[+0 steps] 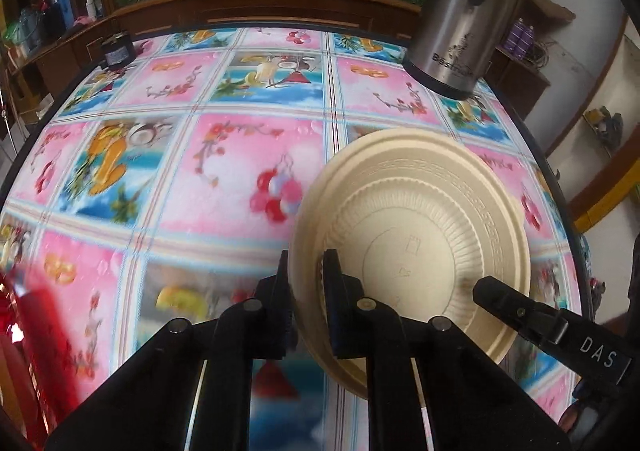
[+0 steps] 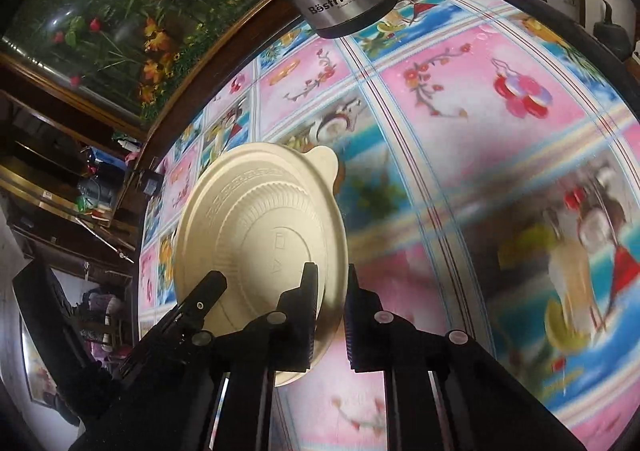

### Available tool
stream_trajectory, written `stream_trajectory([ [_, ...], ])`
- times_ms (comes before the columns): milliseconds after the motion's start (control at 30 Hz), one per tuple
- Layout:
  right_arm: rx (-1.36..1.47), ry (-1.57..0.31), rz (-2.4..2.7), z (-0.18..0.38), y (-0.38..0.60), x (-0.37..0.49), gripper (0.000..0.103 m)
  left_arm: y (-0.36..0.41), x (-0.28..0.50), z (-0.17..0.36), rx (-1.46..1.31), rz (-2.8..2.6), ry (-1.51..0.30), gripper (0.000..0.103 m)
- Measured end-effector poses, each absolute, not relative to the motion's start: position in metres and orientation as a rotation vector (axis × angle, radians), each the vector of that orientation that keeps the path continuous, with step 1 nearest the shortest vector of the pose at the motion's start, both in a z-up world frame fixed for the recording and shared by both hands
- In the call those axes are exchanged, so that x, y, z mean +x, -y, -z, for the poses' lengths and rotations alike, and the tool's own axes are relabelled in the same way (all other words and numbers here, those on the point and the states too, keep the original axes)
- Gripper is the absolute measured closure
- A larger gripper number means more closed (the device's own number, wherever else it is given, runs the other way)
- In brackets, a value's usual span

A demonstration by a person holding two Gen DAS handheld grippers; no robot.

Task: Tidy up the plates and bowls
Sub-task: 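Lift the beige plastic plate and carry it over the plate stack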

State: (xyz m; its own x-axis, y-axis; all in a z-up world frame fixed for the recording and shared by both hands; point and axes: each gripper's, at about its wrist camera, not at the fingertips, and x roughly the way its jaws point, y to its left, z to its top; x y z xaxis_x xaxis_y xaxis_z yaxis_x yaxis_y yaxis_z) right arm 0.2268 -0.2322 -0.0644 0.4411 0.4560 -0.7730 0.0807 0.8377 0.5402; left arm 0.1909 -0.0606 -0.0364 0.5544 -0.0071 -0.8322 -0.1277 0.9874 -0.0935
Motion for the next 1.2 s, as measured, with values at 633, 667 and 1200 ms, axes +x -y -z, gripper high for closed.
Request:
stream_trajectory([
  [633,0.521,-1.053,-0.241,0.059,0.229,0.070,0.091,0.063,0.053,0.040,-0.080,-0.030,-0.948,0.091],
  [667,0.523,-1.054,-0.242,0.060,0.228,0.065,0.091,0.061,0.047,0.041,-0.081,-0.029,-0.948,0.090],
  [1200,0.478,-1.054,-0.270,0.059,0.198,0.032,0.091,0.034,0.010,0.042,-0.091,-0.056,-0.933,0.090],
])
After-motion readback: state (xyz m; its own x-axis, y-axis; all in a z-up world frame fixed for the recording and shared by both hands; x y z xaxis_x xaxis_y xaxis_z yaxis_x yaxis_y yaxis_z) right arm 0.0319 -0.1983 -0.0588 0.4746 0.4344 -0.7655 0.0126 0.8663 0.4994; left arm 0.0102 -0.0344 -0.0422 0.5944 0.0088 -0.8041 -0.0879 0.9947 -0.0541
